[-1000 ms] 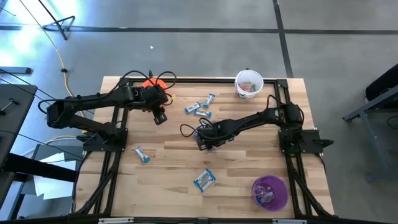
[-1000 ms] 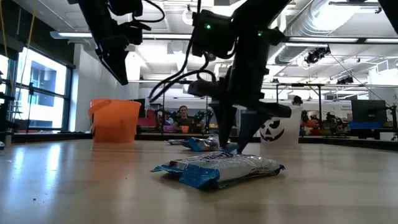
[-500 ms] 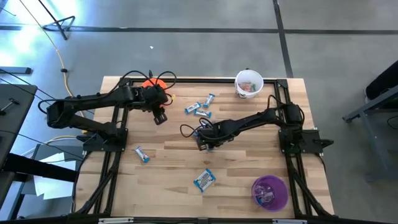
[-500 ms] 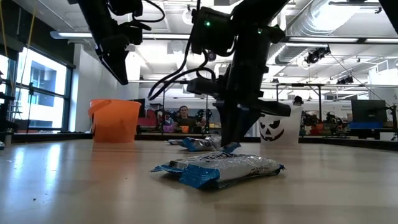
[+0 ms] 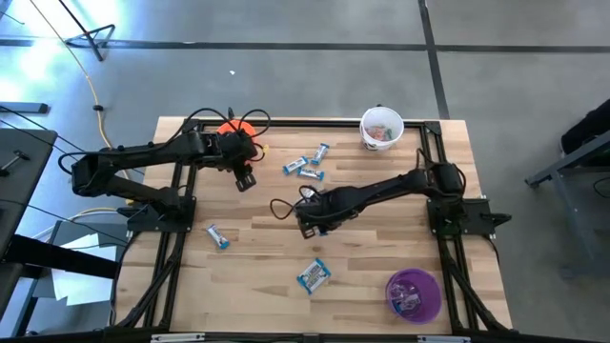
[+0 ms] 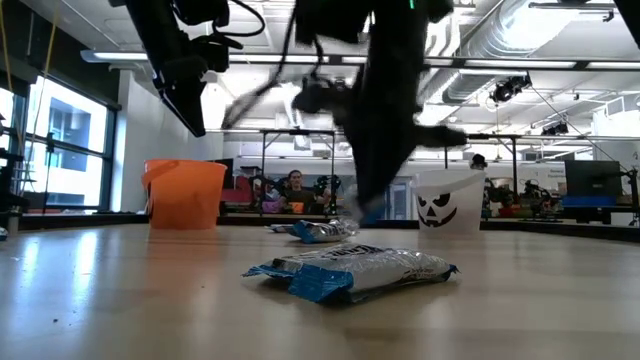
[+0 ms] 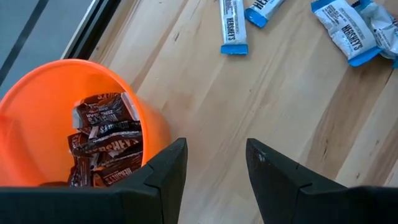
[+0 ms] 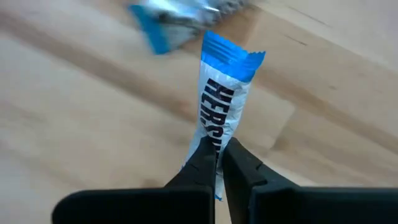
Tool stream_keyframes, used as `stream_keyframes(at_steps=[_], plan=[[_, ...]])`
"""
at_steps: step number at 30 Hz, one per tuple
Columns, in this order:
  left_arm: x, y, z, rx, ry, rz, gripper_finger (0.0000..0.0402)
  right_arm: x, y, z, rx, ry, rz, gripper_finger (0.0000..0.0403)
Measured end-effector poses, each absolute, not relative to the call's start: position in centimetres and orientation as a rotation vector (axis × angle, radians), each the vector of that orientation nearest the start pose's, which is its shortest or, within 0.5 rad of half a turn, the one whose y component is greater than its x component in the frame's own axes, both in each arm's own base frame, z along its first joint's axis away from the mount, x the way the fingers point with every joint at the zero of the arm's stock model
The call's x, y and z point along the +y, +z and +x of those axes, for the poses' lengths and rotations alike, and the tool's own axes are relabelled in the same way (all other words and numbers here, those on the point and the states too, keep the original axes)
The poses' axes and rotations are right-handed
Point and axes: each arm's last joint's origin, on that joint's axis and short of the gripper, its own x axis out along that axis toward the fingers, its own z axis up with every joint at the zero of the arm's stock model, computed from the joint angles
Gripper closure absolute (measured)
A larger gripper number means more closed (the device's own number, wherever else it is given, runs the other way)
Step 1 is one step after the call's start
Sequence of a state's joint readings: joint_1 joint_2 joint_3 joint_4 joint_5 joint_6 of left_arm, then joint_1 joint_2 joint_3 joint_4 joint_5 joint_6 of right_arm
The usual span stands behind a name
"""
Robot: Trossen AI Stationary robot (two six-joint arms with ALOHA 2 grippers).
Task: Sort candy
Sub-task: Put the white chocolate into the violet bucket
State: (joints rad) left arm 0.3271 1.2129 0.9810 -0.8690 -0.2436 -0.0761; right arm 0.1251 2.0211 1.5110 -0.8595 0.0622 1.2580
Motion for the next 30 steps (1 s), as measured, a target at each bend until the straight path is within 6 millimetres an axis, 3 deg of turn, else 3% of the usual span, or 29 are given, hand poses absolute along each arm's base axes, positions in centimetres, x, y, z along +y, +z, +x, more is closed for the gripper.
stream_keyframes(at_steps=[9, 14, 17, 22, 30], plan=[[7.8, 26.7, 20.9, 1.098, 0.521, -0.111, 0.0249, 8.8, 26.8, 39.1, 1.194, -0.804, 0.837, 0.0402], [7.8, 26.7, 20.9, 1.1, 0.513, -0.104, 0.0249, 11.2, 32.1, 37.0, 1.182, -0.844, 0.839, 0.0403], [7.8, 26.7, 20.9, 1.098, 0.517, -0.11, 0.0249, 13.2, 34.3, 35.6, 1.168, -0.835, 0.87, 0.0403], [7.8, 26.7, 21.0, 1.081, 0.548, -0.16, 0.0249, 16.6, 36.2, 33.7, 1.141, -0.765, 0.945, 0.0403], [7.8, 26.9, 21.3, 1.002, 0.596, -0.288, 0.0249, 23.0, 34.8, 30.0, 1.355, -0.724, 0.998, 0.0403]])
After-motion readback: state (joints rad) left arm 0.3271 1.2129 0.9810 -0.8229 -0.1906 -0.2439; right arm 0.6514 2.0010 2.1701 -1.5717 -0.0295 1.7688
